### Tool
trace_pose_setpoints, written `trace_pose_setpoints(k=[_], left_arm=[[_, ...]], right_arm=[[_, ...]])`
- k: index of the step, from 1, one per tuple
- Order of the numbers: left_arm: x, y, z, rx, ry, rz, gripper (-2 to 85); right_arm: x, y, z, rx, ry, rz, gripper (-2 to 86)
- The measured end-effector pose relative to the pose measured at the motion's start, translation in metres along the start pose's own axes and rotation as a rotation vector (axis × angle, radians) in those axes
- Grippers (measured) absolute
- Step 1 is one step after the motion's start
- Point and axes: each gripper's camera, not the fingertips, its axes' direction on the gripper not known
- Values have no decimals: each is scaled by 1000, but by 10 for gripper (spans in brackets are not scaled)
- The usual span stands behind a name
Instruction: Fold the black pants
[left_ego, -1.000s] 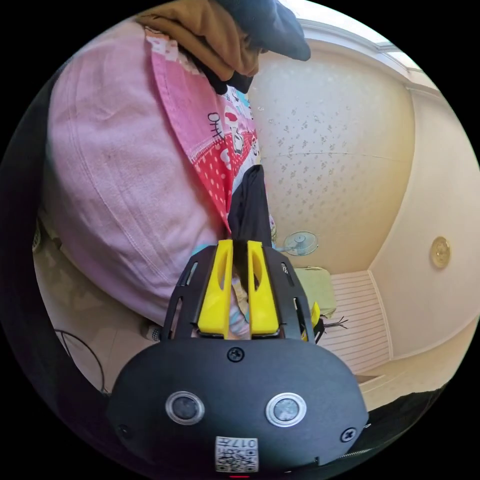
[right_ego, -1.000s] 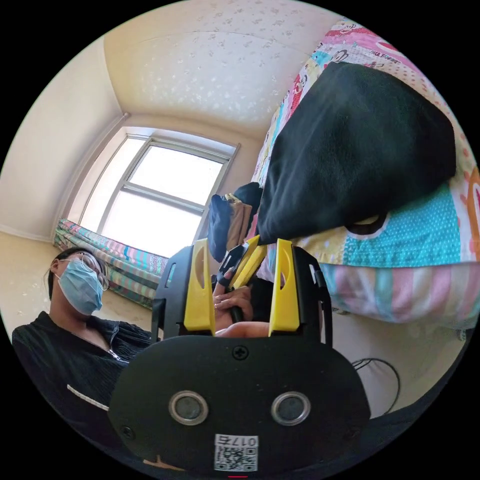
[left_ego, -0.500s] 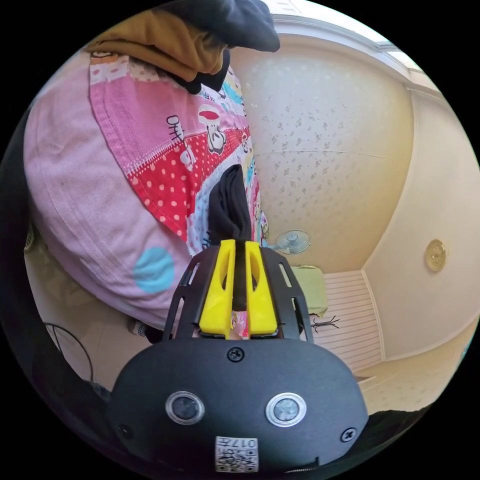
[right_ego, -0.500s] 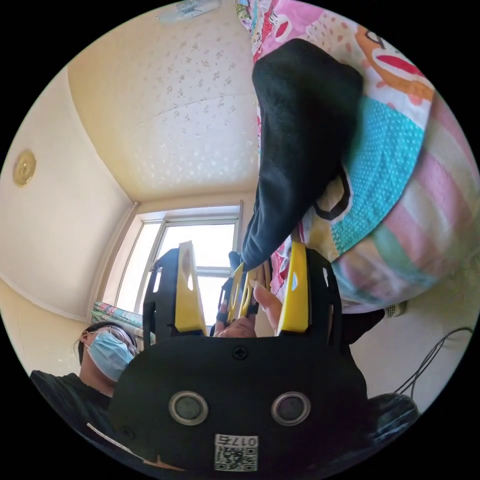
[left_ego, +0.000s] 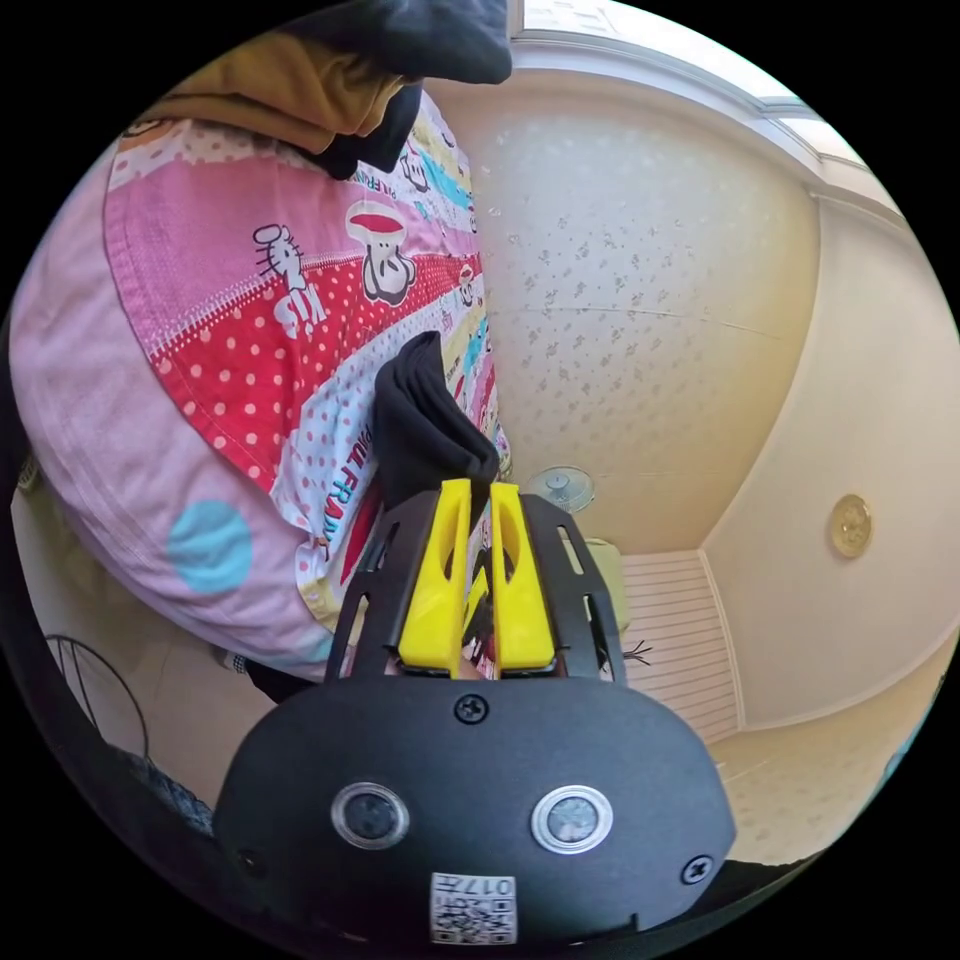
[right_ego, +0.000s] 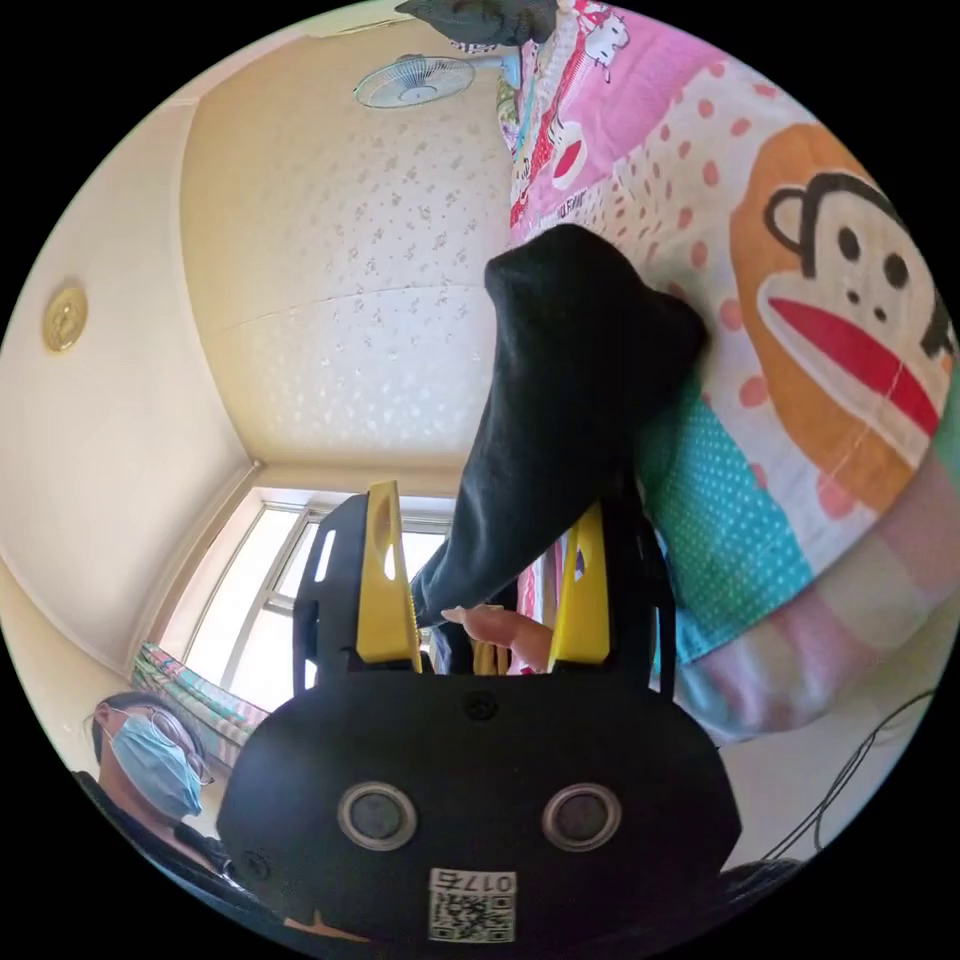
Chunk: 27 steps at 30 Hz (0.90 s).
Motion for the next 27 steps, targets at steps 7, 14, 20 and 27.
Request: trace_pose_setpoints(k=[7, 14, 20, 27], left_arm=[[-14, 3, -7, 24, -9, 6, 51], [-46, 14, -31, 33, -8, -25, 113], [-50, 40, -12, 27, 2, -42, 156], [-51, 16, 42, 66, -19, -91, 188]], right_arm=[[31, -22, 20, 64, -84, 280, 114], [22, -34, 36, 82, -142, 471, 87], [4, -44, 52, 86, -177, 590, 86], [-6, -57, 59, 62, -167, 572, 88]])
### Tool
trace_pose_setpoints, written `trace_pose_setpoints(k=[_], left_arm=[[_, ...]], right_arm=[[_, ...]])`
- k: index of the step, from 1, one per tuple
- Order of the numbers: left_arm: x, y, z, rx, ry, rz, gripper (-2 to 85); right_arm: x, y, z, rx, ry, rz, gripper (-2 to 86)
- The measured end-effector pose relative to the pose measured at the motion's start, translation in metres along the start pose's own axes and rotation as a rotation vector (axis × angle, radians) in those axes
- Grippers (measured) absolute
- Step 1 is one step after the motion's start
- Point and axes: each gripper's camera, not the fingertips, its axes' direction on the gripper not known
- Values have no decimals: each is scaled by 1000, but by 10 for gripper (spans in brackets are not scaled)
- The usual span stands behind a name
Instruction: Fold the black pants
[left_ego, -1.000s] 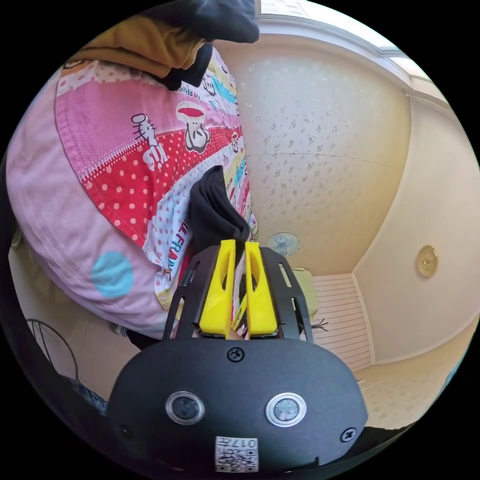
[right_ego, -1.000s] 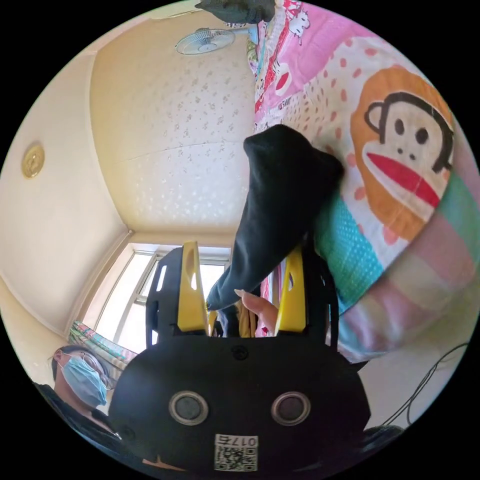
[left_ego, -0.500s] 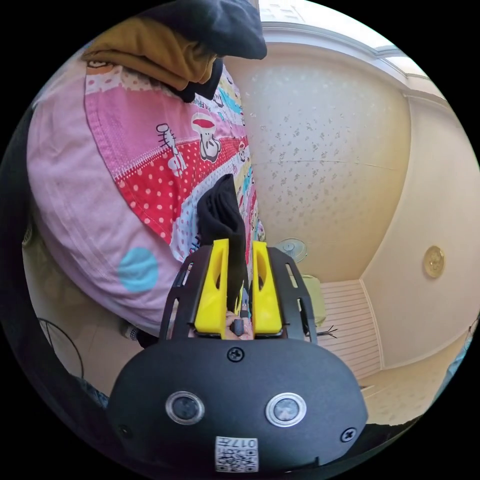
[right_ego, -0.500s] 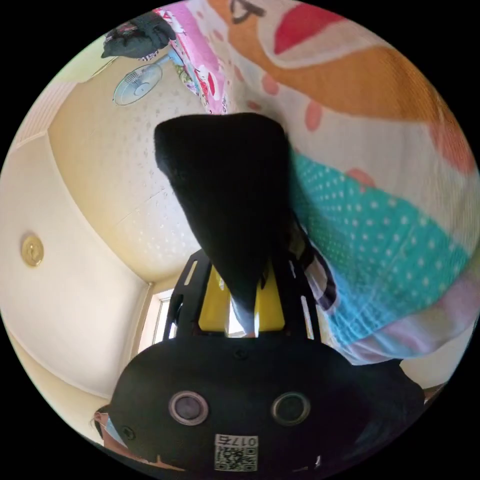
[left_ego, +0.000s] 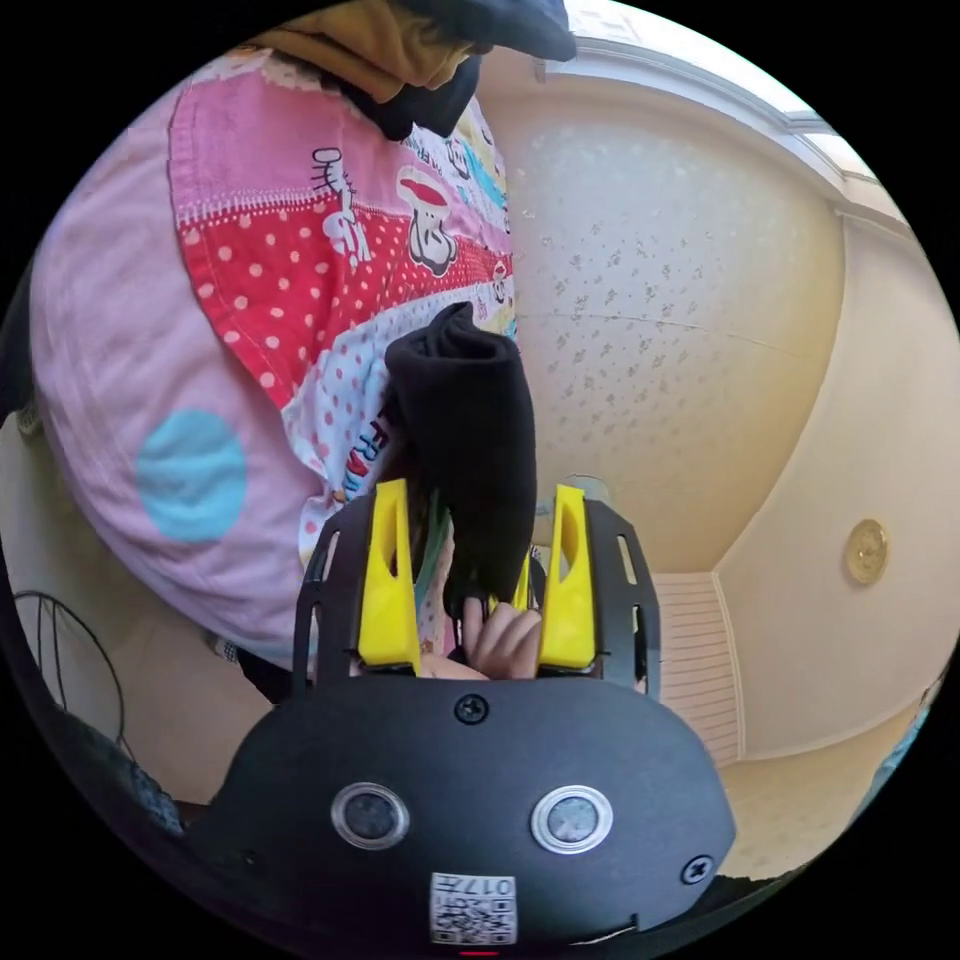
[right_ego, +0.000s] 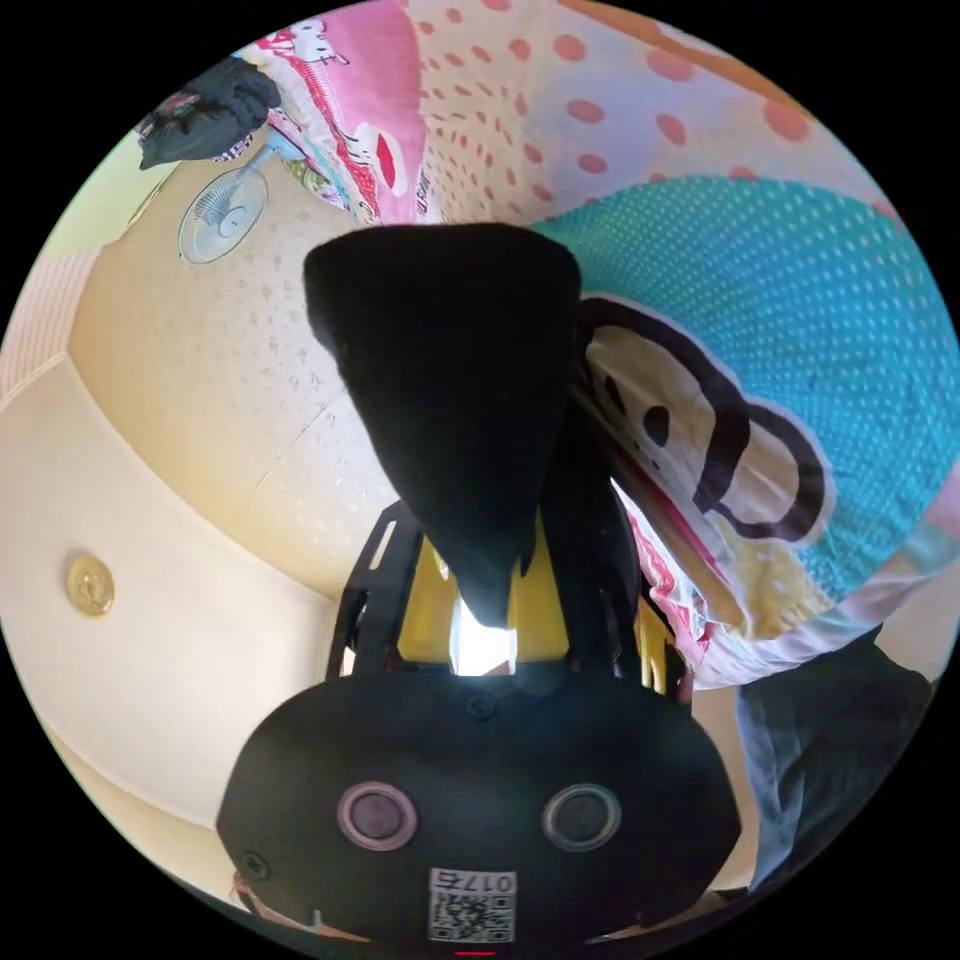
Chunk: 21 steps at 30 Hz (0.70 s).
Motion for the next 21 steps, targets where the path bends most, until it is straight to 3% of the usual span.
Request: trace_pose_setpoints(k=[4, 11, 21], left_arm=[[-12, -15, 17, 16, -15, -96, 187], [-75, -18, 21, -1, 24, -300, 98], [-64, -20, 2, -36, -11, -129, 79]], right_arm=[[3, -10, -7, -33, 44, -86, 89], [21, -35, -41, -47, 78, -149, 128], [11, -34, -36, -113, 115, -212, 92]])
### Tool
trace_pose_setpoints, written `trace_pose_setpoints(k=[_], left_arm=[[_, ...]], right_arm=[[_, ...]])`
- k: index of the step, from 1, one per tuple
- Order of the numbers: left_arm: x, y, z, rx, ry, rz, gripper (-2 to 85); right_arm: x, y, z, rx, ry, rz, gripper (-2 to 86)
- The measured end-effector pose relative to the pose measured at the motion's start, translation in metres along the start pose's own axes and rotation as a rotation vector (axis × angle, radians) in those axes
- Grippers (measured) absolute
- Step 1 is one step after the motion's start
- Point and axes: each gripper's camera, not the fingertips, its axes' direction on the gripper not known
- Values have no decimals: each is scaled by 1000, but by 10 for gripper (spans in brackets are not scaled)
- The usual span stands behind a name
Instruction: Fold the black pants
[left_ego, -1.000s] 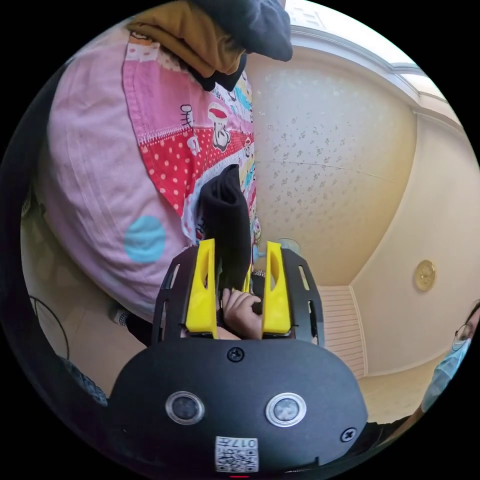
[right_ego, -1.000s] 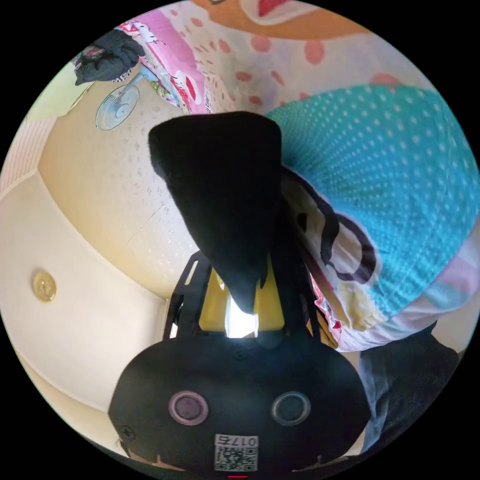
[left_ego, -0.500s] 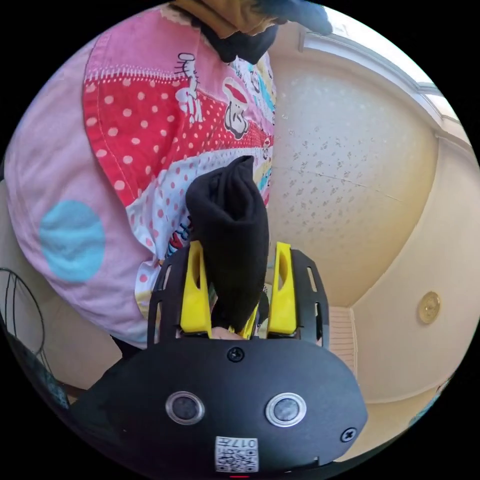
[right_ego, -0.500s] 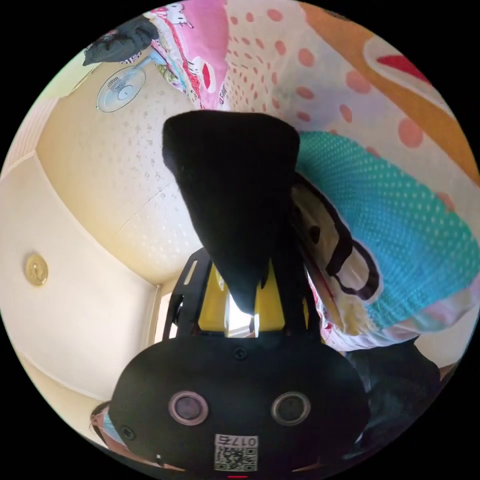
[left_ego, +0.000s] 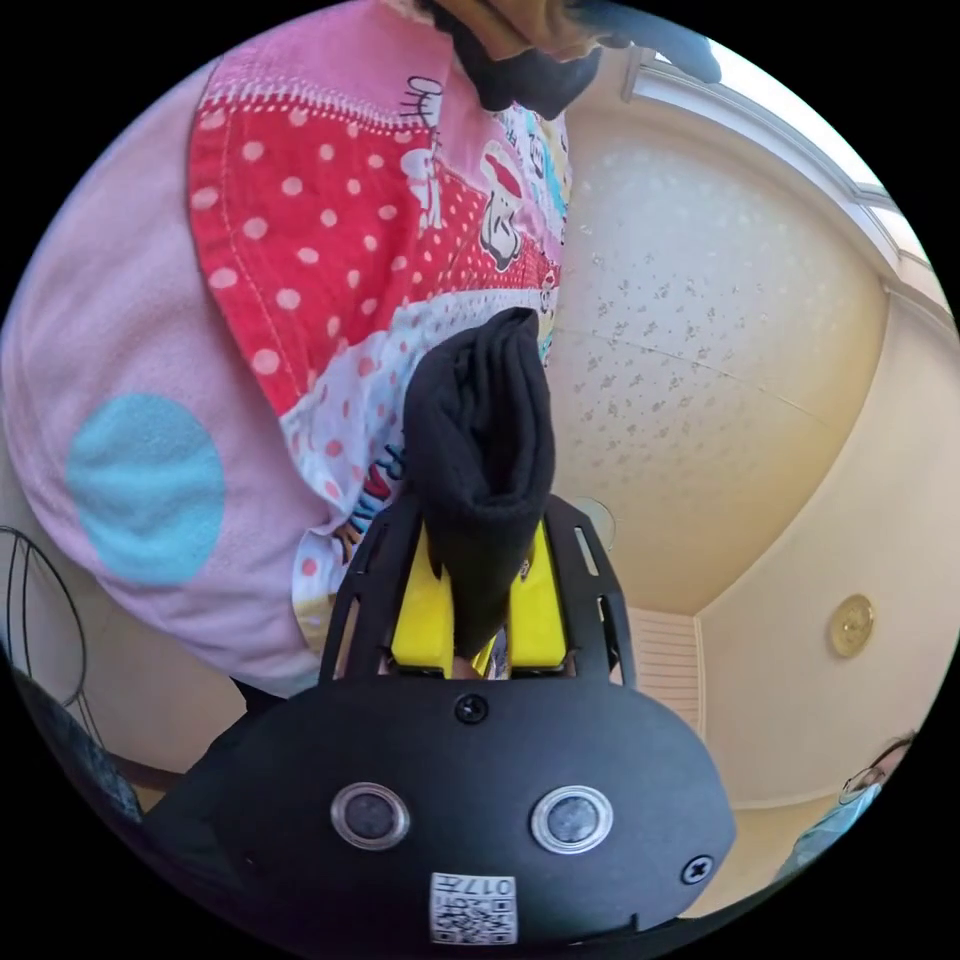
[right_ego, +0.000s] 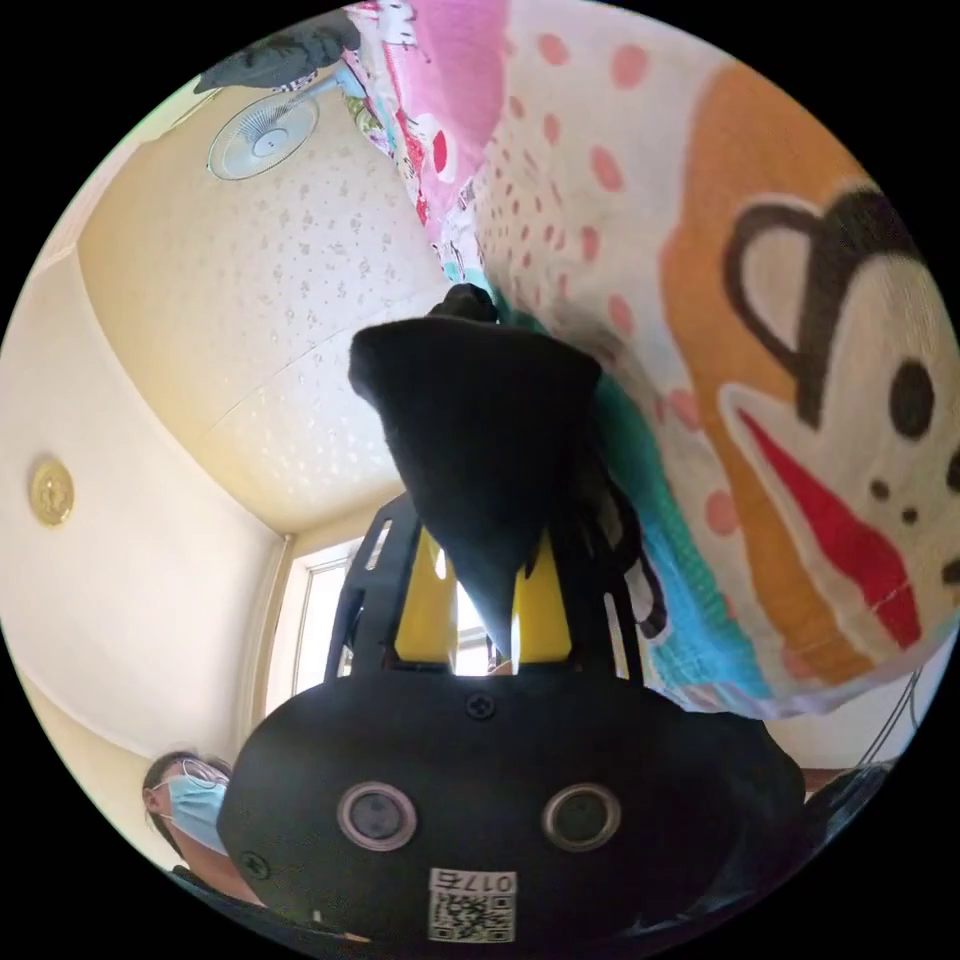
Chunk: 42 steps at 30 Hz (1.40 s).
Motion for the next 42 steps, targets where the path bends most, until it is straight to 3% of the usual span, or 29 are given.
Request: trace_pose_setpoints(k=[5, 9, 12, 16, 18, 21, 23, 26, 31, 34, 36, 37, 39, 42], left_arm=[[31, 22, -33, -23, 90, 82, 76], [61, 47, -81, -20, 211, 367, 76], [70, 45, -121, 22, 252, 389, 76], [85, 12, -176, 109, 345, 407, 75], [116, -25, -222, 165, 443, 542, 75], [182, -72, -292, 268, 521, 745, 75], [218, -96, -333, 289, 614, 829, 76], [248, -120, -392, 346, 626, 936, 76], [186, -161, -439, 524, 390, 806, 75], [90, -178, -447, 590, 235, 674, 74], [-3, -189, -437, 583, 88, 383, 74], [-25, -192, -433, 564, 93, 305, 73], [-80, -195, -425, 535, 390, 226, 71], [-56, -178, -426, 600, 236, 365, 73]], right_arm=[[-61, 38, -11, -26, 3, -89, 85], [-91, 60, -16, -111, -93, -82, 88], [-114, 81, 0, -174, -63, -111, 88], [-149, 107, 82, -369, -51, -189, 88], [-169, 125, 130, -470, -84, -239, 88], [-209, 165, 227, -695, -234, -338, 88], [-233, 202, 300, -876, -453, -400, 88], [-233, 233, 356, -960, -545, -474, 86], [-122, 234, 416, -998, -325, -259, 82], [-25, 215, 409, -986, -36, -172, 80], [24, 198, 393, -943, 160, -169, 79], [46, 189, 386, -947, 147, -159, 80], [54, 185, 380, -976, 93, -163, 82], [32, 188, 378, -1025, 121, -243, 90]])
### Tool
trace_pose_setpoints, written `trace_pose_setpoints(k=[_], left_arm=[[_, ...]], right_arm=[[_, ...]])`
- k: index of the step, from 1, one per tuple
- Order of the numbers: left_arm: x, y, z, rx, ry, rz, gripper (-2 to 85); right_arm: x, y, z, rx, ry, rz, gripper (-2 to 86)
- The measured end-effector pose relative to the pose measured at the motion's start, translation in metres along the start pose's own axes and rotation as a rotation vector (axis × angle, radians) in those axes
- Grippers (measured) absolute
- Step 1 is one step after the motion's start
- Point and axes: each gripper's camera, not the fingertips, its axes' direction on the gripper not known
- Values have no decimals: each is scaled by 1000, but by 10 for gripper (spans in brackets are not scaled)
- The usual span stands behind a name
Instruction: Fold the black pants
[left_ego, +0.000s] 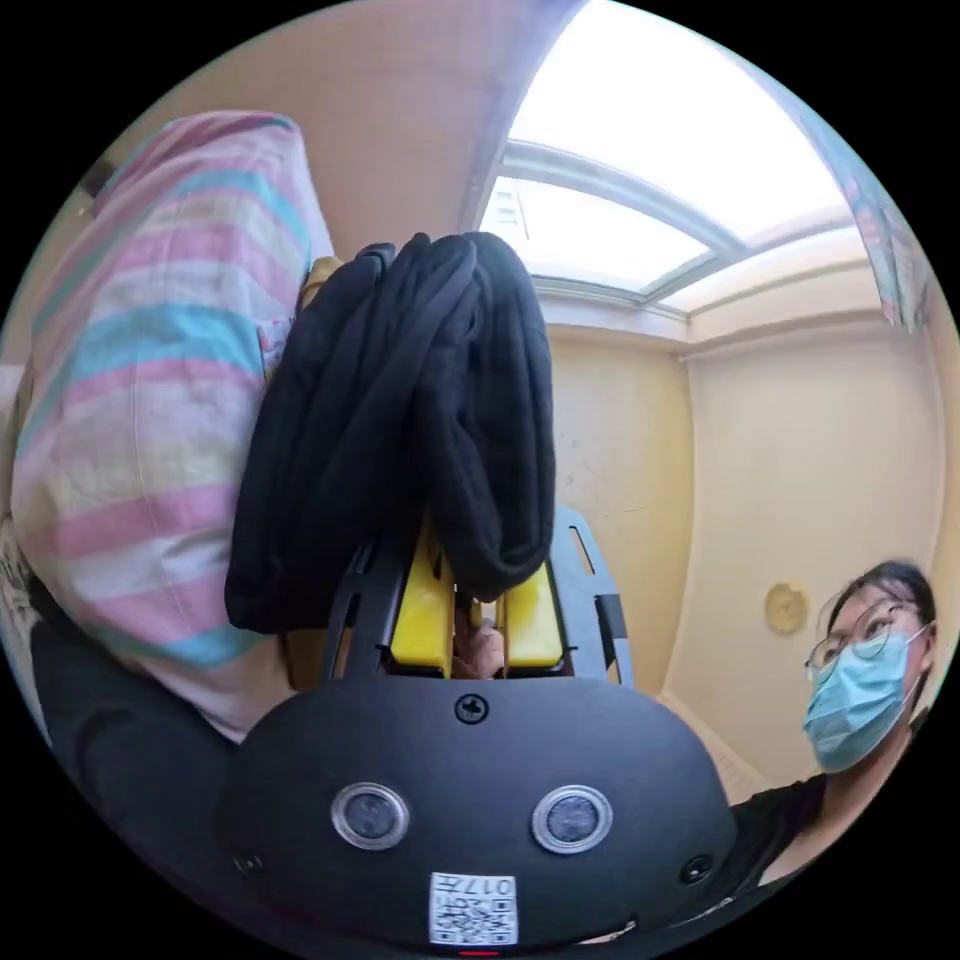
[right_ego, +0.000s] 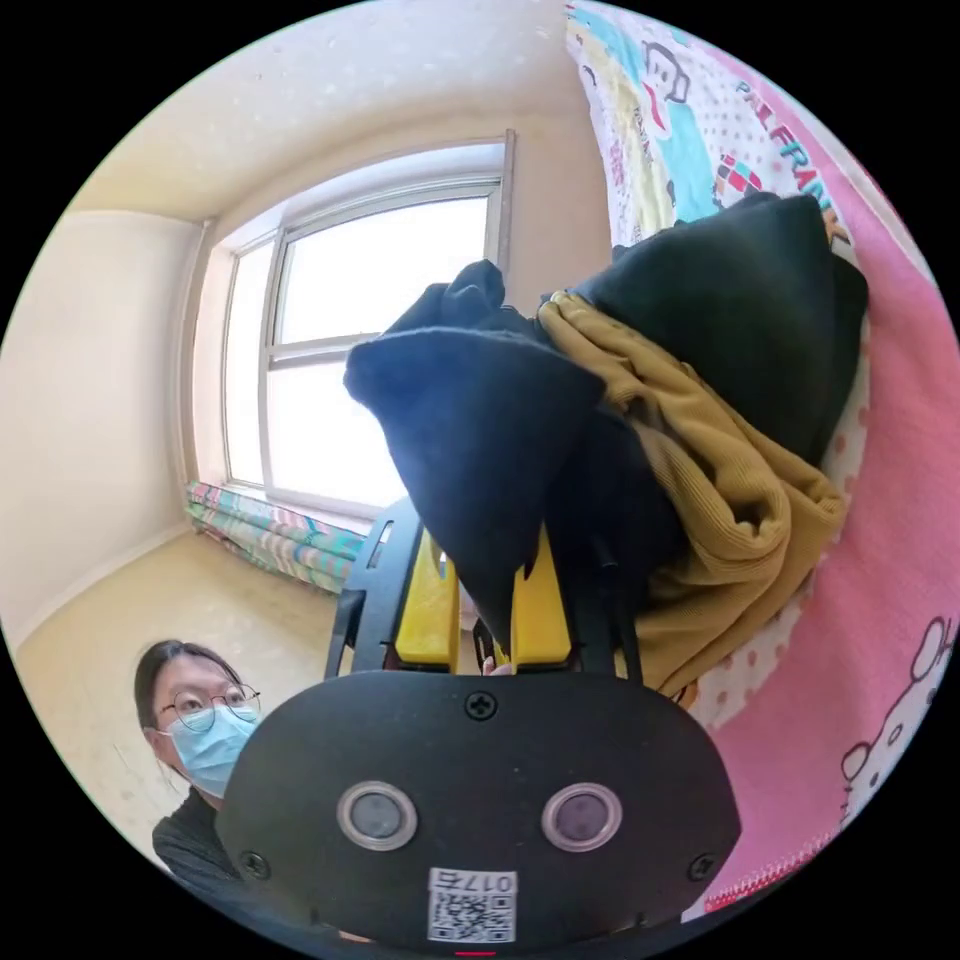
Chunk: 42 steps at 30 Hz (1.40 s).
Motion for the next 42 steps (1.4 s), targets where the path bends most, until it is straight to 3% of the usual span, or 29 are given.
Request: trace_pose_setpoints(k=[5, 16, 18, 21, 25, 27, 30, 32, 35, 39, 42], left_arm=[[18, -5, 12, -6, -17, -1, 76], [64, 22, 0, -95, -128, -6, 83], [80, 45, -4, -161, -189, -6, 57], [123, 79, 2, -295, -271, 133, 8], [206, 124, 45, -424, -384, 454, -5], [268, 157, 97, -497, -339, 716, -5], [333, 209, 164, -572, -206, 945, -6], [358, 246, 205, -641, -116, 993, -6], [373, 320, 274, -828, 0, 953, -5], [369, 456, 364, -1152, -29, 962, -2], [398, 545, 429, -1270, -8, 1082, 9]], right_arm=[[14, 6, -17, 46, -226, 102, 114], [35, 124, -105, 222, -408, 251, 81], [40, 148, -134, 255, -493, 305, 75], [2, 169, -192, 255, -551, 176, 61], [-104, 216, -278, 302, -154, -48, 43], [-150, 241, -302, 315, 12, -164, 38], [-220, 296, -322, 361, 394, -347, 29], [-253, 348, -325, 453, 724, -412, 23], [-258, 409, -328, 587, 1008, -456, 19], [-217, 450, -366, 659, 1128, -187, 35], [-209, 467, -411, 715, 1115, -111, 65]])
